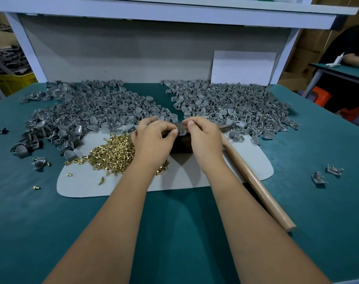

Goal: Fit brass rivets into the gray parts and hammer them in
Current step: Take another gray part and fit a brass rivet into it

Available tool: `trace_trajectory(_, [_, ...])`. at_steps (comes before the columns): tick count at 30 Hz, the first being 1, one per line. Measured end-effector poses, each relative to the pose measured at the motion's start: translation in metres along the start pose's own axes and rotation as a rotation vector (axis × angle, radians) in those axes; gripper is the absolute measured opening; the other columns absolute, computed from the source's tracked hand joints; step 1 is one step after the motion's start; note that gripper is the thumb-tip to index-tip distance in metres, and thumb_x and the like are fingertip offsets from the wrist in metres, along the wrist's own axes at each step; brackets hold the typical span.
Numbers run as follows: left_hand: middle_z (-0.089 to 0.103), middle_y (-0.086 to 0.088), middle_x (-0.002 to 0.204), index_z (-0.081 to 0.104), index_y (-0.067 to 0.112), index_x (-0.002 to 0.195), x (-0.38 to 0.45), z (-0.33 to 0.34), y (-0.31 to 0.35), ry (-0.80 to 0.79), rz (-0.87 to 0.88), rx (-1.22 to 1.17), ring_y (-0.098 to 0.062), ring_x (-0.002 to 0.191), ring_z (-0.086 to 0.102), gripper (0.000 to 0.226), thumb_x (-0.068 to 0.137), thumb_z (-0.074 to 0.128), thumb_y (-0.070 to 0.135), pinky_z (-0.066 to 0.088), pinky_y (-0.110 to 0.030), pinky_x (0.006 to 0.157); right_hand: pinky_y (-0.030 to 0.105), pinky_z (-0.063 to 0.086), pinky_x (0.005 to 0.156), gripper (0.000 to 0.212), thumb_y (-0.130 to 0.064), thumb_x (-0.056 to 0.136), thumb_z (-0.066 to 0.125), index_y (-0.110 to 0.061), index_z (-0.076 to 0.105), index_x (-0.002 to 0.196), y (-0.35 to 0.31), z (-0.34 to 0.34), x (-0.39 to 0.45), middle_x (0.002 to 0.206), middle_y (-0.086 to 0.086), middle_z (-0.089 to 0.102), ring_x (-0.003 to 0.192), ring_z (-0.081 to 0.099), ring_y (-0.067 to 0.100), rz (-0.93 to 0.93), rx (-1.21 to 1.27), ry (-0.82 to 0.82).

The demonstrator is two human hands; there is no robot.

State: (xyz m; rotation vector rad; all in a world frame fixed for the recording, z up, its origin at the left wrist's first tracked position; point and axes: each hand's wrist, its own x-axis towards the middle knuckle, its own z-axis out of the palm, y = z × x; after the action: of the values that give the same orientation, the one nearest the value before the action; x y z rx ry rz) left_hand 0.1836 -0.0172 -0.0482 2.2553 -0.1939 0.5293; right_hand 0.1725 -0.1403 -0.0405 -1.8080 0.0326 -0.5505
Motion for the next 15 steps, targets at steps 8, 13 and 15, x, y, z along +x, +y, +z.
trace_trajectory(8, [0.053, 0.034, 0.086, 0.074, 0.034, 0.093, -0.0010, -0.0011, 0.0000, 0.017, 0.000, -0.024, -0.010, 0.133, 0.034, 0.008, 0.090, 0.068, 0.031, 0.010, -0.027, 0.090, 0.018, 0.045, 0.074, 0.009, -0.016, 0.085, 0.063, -0.020, 0.070, 0.081, 0.0021, -0.0002, 0.0009, 0.087, -0.008, 0.065, 0.082, 0.059, 0.005, -0.087, -0.168, -0.040])
trace_trajectory(13, [0.052, 0.033, 0.086, 0.072, 0.038, 0.090, -0.0014, -0.0027, 0.0003, 0.003, -0.002, -0.044, -0.011, 0.134, 0.033, 0.006, 0.089, 0.069, 0.033, 0.011, -0.029, 0.092, 0.011, 0.037, 0.065, 0.013, -0.012, 0.085, 0.065, -0.021, 0.066, 0.075, 0.0035, 0.0013, 0.0011, 0.078, -0.015, 0.055, 0.073, 0.051, -0.003, -0.109, -0.209, -0.022])
trace_trajectory(15, [0.054, 0.032, 0.087, 0.073, 0.037, 0.091, -0.0014, -0.0026, 0.0003, 0.005, -0.004, -0.034, -0.011, 0.134, 0.034, 0.006, 0.088, 0.070, 0.033, 0.011, -0.028, 0.091, 0.018, 0.038, 0.067, 0.015, -0.010, 0.085, 0.065, -0.020, 0.065, 0.074, 0.0028, 0.0027, 0.0005, 0.077, -0.015, 0.055, 0.073, 0.051, 0.000, -0.095, -0.199, -0.009])
